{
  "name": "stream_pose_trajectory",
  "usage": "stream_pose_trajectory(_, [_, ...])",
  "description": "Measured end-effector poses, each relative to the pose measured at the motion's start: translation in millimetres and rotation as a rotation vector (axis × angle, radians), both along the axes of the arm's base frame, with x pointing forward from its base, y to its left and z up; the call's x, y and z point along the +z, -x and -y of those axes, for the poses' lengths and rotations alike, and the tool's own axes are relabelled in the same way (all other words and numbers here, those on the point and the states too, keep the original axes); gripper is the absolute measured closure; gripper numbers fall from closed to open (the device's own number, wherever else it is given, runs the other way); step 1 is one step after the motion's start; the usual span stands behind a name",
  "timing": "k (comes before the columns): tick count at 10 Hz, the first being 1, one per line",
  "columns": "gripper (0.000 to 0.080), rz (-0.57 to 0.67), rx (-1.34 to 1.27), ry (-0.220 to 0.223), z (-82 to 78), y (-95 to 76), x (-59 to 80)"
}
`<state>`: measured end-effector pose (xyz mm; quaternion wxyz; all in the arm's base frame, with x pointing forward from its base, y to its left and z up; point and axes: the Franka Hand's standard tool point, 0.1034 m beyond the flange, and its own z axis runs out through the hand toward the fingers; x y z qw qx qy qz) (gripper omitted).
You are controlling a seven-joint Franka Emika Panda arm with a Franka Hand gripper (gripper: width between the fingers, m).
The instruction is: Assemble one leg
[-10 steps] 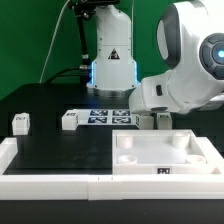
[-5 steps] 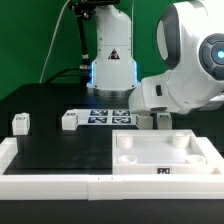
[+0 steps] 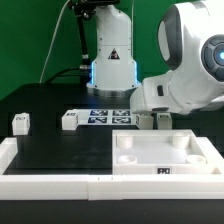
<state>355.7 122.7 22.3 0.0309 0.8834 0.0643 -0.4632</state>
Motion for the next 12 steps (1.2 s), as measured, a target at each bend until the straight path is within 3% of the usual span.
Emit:
stream_pose_trajectory(3, [0.0150,-0.004,0.012,-0.001,-3.9,3.0,-1.0])
stream_pose_trajectory(12, [0.0150,-0.025,0.000,-0.017,11.2,1.1,4.1])
